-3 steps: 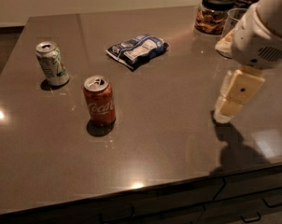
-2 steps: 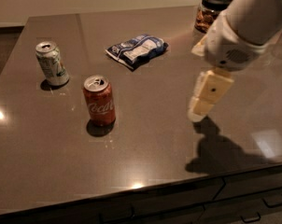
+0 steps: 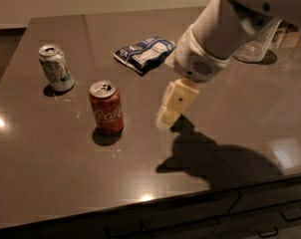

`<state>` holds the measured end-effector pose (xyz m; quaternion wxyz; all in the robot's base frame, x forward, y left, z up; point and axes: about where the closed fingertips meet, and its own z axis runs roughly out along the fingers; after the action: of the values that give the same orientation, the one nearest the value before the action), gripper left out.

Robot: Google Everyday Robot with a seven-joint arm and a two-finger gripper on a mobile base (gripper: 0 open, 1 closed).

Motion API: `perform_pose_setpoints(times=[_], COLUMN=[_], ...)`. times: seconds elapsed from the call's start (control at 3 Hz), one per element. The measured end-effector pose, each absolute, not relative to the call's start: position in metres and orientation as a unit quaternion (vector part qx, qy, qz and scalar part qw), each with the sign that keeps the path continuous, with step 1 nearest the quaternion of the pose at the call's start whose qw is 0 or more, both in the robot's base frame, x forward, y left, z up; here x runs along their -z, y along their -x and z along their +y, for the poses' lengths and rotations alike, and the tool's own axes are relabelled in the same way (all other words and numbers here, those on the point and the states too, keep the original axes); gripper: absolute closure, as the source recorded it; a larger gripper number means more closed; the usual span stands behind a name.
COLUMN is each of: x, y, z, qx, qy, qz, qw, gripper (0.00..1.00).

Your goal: Move coke can near 7up can

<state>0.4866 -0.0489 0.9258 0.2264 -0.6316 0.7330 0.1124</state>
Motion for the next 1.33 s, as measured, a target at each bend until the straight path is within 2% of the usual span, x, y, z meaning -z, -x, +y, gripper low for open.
perform_pose_setpoints(times=[0.67,1.33], x=[-0.924,-0.916], y=[-0.481,-0.484], z=[0.032,0.093], qx=[-0.205,-0.228], qy=[0.63,0.634], qz=[0.699,0.667], qw=[0.271,0.318], gripper=[0.0,0.0])
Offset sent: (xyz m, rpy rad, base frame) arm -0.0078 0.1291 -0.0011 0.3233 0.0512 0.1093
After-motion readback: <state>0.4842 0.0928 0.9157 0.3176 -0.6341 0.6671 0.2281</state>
